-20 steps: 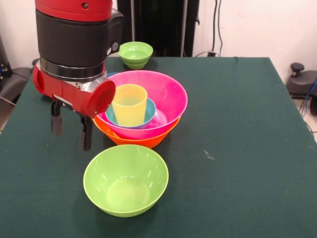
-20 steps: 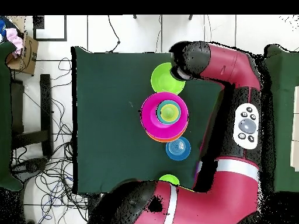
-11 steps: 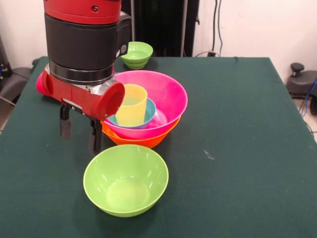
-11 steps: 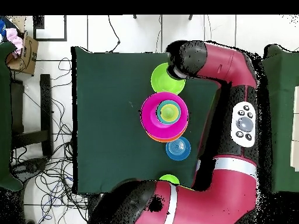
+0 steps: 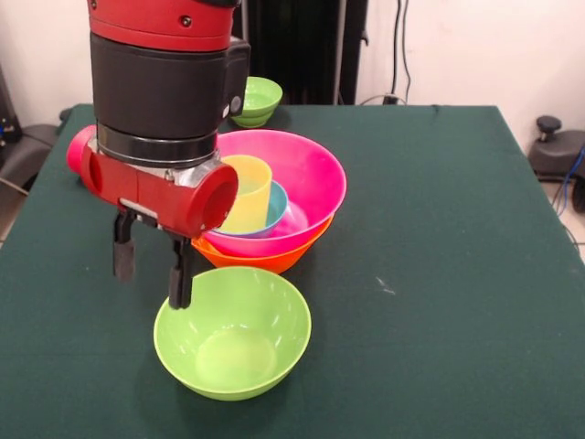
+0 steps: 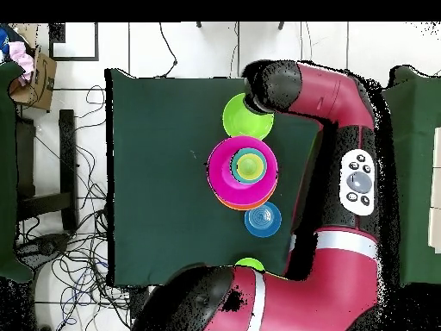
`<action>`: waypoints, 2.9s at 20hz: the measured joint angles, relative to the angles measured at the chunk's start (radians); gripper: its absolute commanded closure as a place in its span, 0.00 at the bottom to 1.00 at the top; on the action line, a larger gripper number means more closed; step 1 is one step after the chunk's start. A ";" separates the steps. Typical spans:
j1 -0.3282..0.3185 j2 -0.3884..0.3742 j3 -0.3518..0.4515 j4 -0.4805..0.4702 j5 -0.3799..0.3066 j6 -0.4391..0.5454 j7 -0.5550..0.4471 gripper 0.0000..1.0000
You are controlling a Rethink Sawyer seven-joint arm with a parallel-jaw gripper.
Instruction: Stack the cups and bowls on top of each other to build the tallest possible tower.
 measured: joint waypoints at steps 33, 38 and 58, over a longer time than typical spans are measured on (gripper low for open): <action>-0.138 0.036 0.169 0.174 -0.130 -0.136 0.000 0.00; -0.150 0.036 0.198 0.197 -0.163 -0.140 0.000 0.00; -0.164 0.038 0.249 0.215 -0.237 -0.181 0.000 0.00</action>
